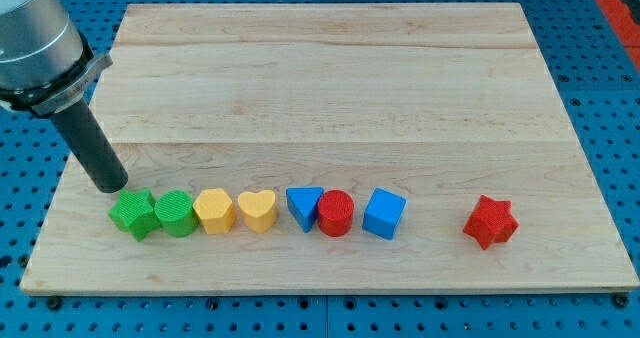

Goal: Move the red circle to the center

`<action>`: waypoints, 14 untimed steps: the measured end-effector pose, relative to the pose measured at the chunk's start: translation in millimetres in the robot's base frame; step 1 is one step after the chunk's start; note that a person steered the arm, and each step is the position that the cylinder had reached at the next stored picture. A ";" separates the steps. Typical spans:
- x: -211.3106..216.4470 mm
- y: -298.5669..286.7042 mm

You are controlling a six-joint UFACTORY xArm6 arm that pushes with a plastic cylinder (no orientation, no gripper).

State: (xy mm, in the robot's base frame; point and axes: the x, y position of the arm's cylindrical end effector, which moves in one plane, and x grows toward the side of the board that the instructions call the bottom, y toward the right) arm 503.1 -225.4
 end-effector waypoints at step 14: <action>50.5 222.8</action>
State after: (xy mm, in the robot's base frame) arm 553.6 -2.6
